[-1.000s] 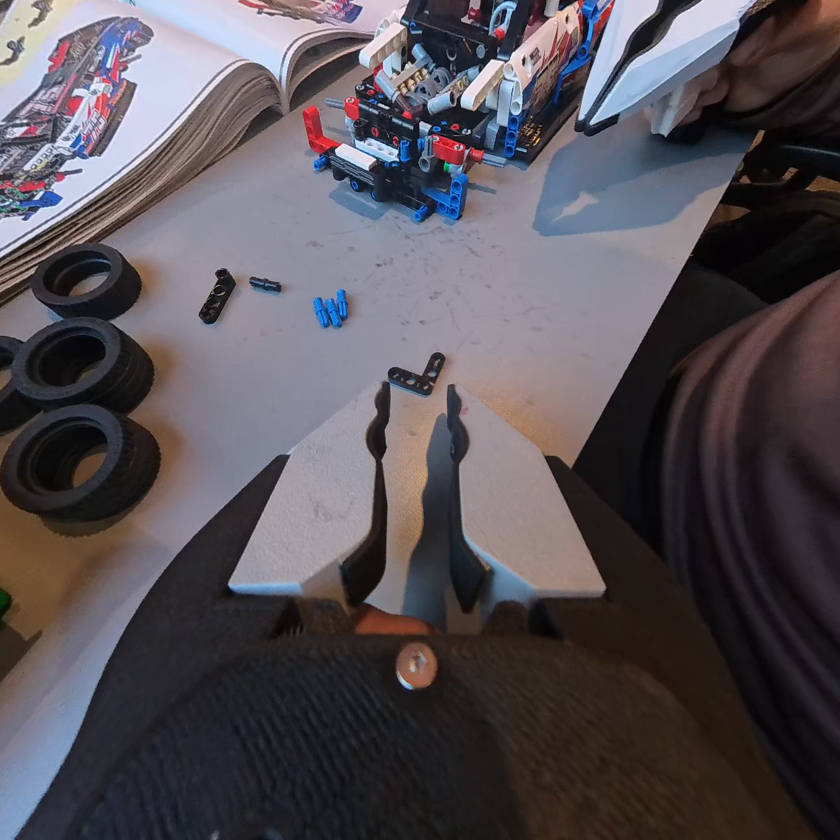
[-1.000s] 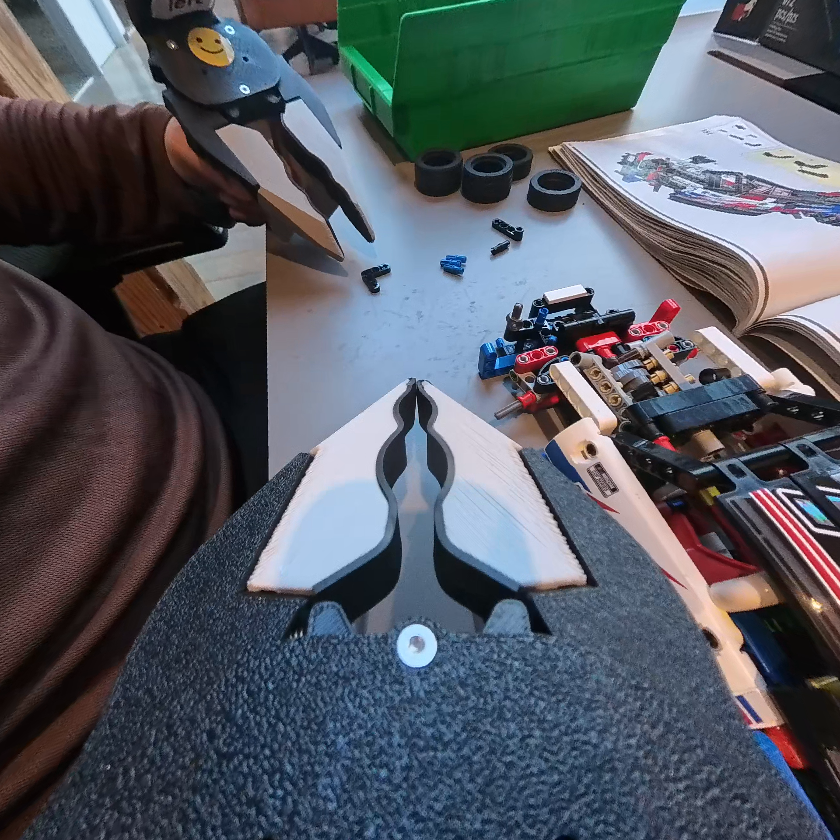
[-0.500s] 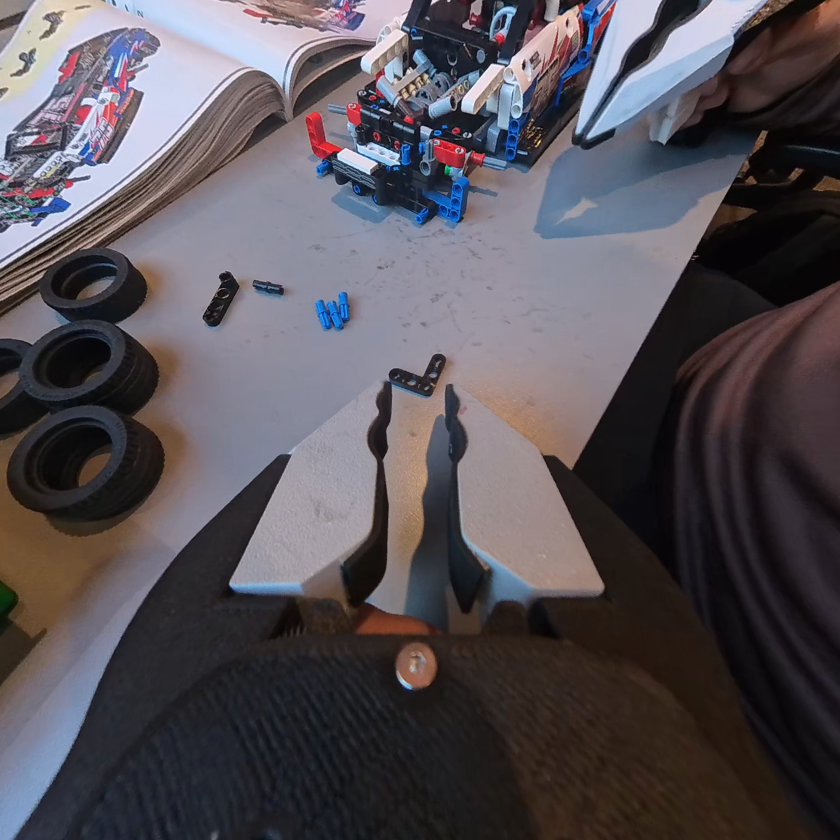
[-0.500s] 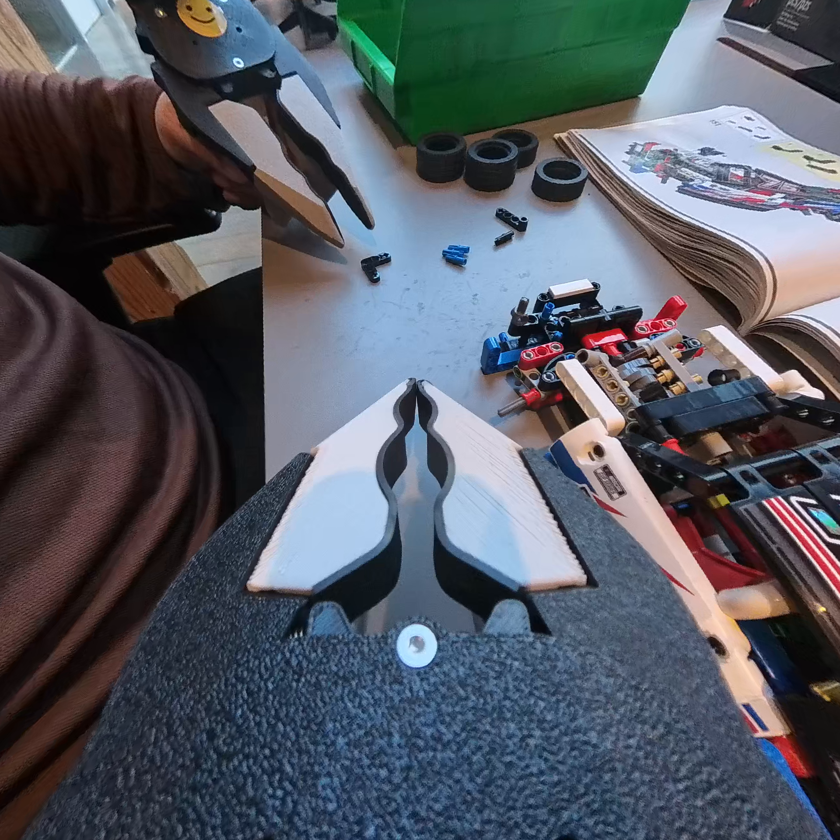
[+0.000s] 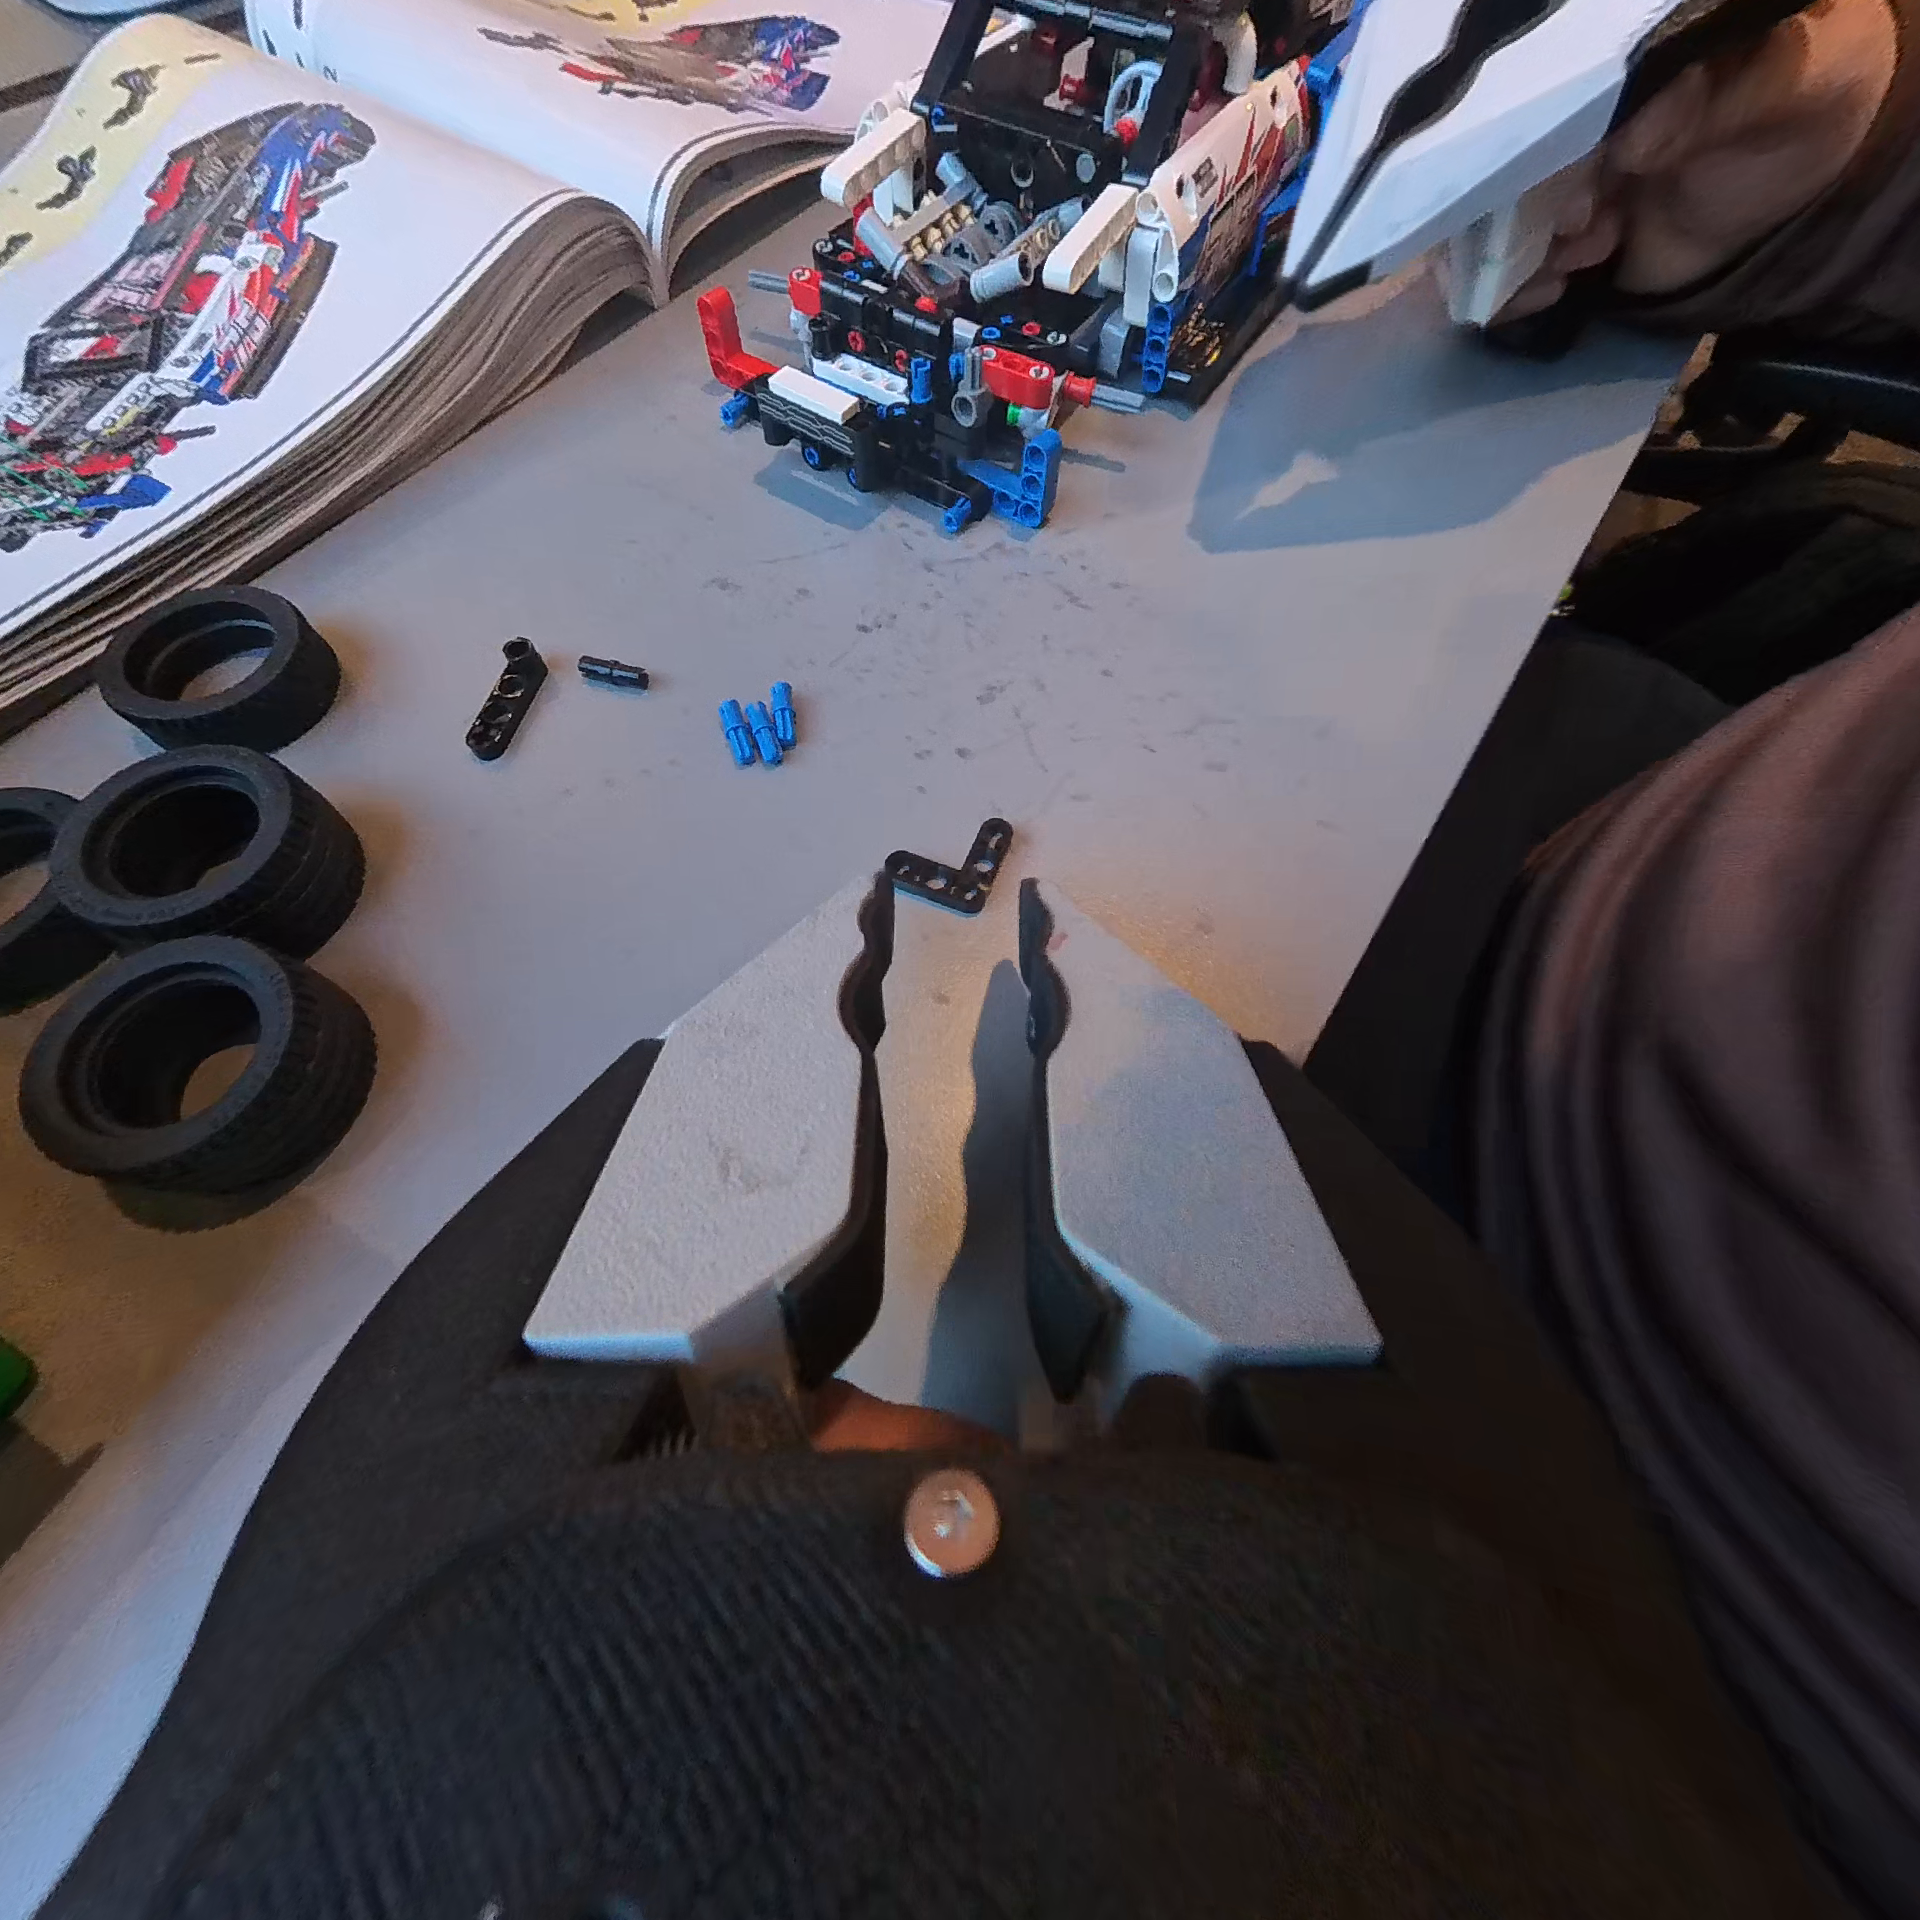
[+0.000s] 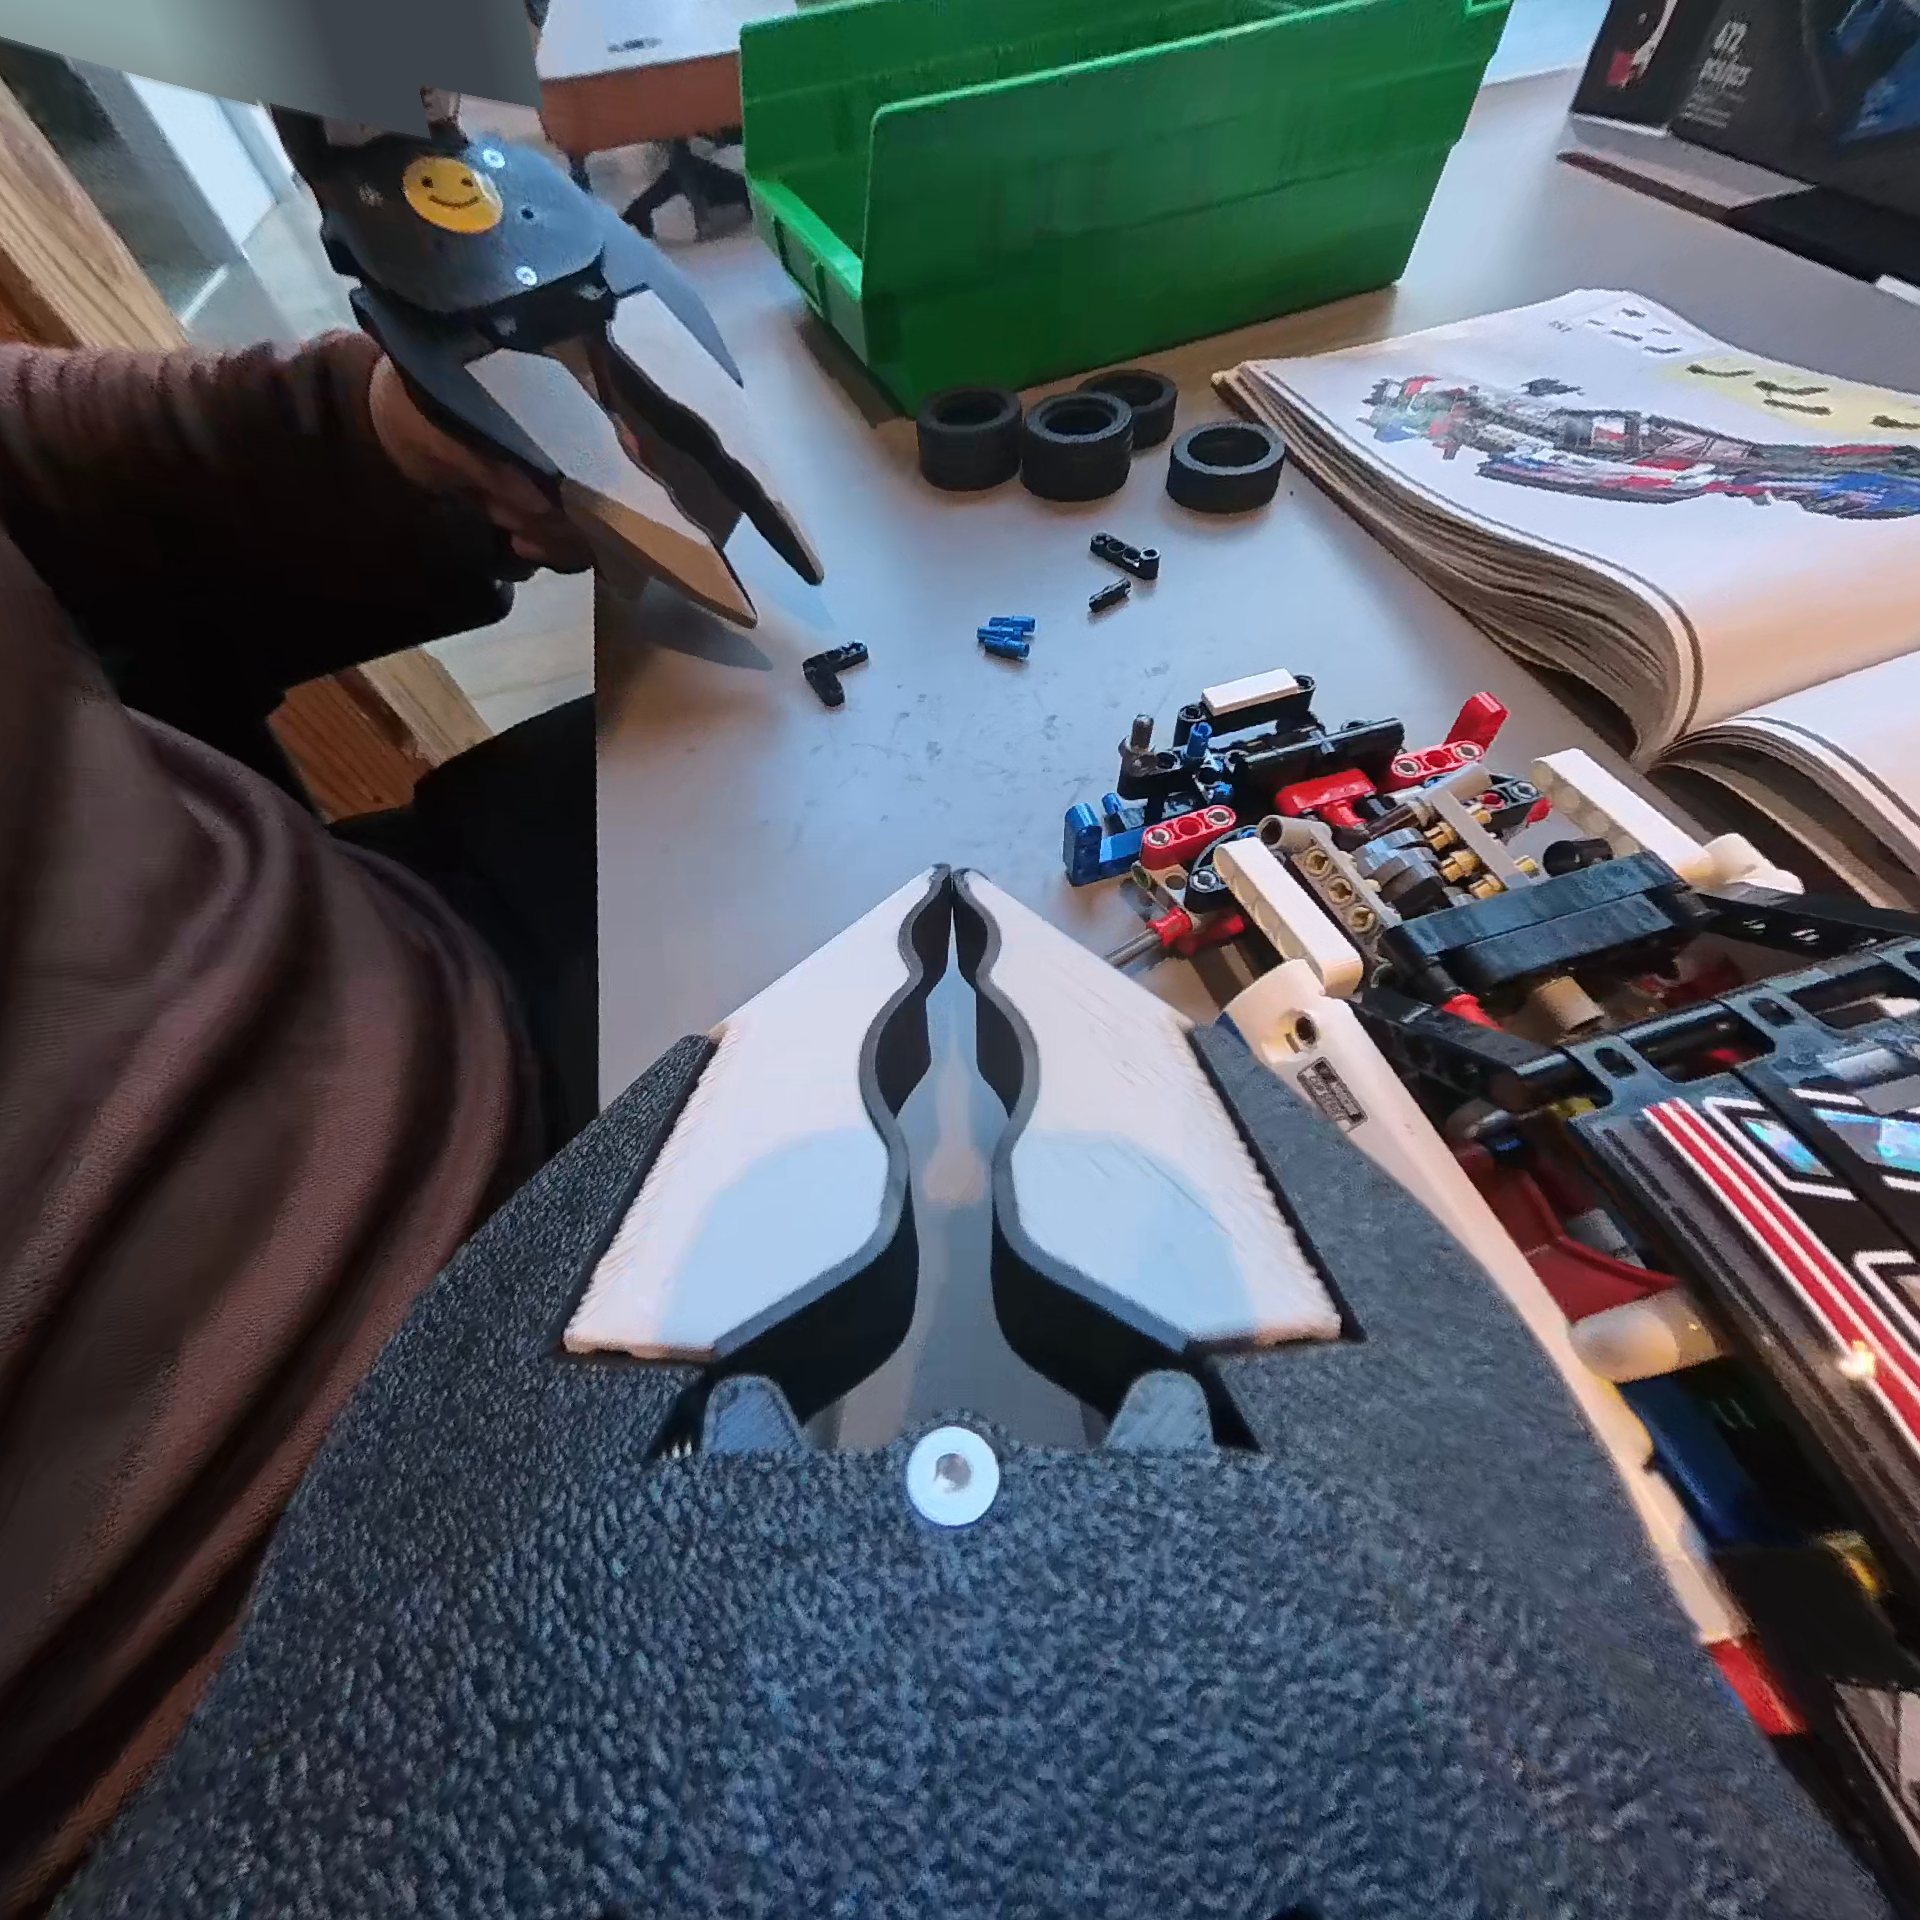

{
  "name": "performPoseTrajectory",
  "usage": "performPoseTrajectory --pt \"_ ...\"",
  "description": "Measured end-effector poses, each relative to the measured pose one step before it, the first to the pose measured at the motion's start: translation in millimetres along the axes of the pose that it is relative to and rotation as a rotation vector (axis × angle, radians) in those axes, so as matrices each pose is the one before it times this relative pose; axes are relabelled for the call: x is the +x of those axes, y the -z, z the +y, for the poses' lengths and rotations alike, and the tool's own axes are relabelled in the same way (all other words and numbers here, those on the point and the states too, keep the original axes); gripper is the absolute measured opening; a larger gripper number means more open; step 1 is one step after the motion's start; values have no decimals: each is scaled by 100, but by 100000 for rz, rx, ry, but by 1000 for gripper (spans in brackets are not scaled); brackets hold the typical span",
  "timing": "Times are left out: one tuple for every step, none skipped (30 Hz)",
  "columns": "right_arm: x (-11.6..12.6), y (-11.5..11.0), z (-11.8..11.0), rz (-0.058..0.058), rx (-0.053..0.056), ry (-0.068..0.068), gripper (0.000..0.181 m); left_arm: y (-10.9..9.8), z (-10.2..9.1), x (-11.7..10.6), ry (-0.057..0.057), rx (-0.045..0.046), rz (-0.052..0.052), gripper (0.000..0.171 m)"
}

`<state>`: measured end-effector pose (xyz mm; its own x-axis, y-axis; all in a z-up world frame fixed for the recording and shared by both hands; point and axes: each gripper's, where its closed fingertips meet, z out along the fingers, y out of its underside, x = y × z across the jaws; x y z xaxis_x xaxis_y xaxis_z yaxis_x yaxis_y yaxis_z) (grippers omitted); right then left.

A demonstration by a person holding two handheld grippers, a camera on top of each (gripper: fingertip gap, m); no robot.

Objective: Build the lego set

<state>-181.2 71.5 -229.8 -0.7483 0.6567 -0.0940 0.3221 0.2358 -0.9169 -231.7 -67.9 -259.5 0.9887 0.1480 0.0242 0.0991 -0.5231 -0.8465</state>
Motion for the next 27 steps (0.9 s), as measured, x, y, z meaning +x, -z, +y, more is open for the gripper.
performPoseTrajectory --pt "19 48 -135 -54 911 346 0 59 -81 24 -217 745 25 21" --pt "-65 28 -143 -353 865 843 0 57 -63 21 -9 649 116 21" --pt "-72 16 -132 -278 834 1079 0 44 -61 27 103 534 362 21" --pt "-13 -11 -135 119 752 985 0 35 -44 22 402 402 446 20" --pt "57 -49 -121 433 551 673 0 11 0 -33 758 15 335 21" --pt "149 -122 -42 969 -43 133 0 -3 7 -21 743 -149 399 21" --pt "237 -249 87 1620 -1155 -422 0 -8 10 3 568 -105 516 21" --pt "145 -374 184 1201 -2010 -289 1 3 -2 36 456 -20 604 21" --pt "-68 -454 143 233 -1978 535 1 17 -11 25 492 142 608 21" --pt "-135 -492 21 -109 -1395 1178 1 51 -43 23 582 408 660 21" --pt "-151 -500 -87 -124 -825 1280 1 61 -69 7 738 580 619 21" --pt "-143 -467 -141 -302 -470 1054 1 65 -70 -37 955 664 496 21" --pt "-143 -418 -161 -668 -216 685 1 75 -85 -21 1002 726 589 21" --pt "-135 -351 -165 -1043 -14 257 1 91 -97 -21 896 917 528 21" --pt "-68 -287 -141 -1185 25 -199 1 101 -124 -18 768 1134 404 21" --pt "6 -223 -86 -933 -119 -617 1 118 -138 -37 719 1215 305 21" --pt "71 -189 -36 -626 -272 -895 1 114 -133 -43 714 1244 126 21" --pt "92 -132 -3 -388 -350 -999 1 135 -154 -15 584 1412 338 21" --pt "105 -98 27 -108 -382 -922 1 141 -161 -14 565 1462 363 21" --pt "105 -53 31 135 -311 -713 1 118 -134 -29 629 1286 211 21" --pt "106 -3 2 433 16 -478 1 116 -115 31 485 1069 693 21" --pt "140 43 -48 852 407 -309 1 109 -105 25 629 982 711 21" --pt "150 54 -67 1051 546 -245 0 91 -106 -10 886 836 578 21" --pt "148 37 -48 928 386 -273 0 84 -90 -37 779 758 370 21" --pt "112 9 -9 652 102 -302 0 59 -58 1 390 501 299 21" --pt "77 -2 -1 404 -21 -214 0 36 -21 -6 10 208 -17 21" --pt "33 11 -6 303 110 -16 0 -1 23 -4 -339 -76 -353 21"
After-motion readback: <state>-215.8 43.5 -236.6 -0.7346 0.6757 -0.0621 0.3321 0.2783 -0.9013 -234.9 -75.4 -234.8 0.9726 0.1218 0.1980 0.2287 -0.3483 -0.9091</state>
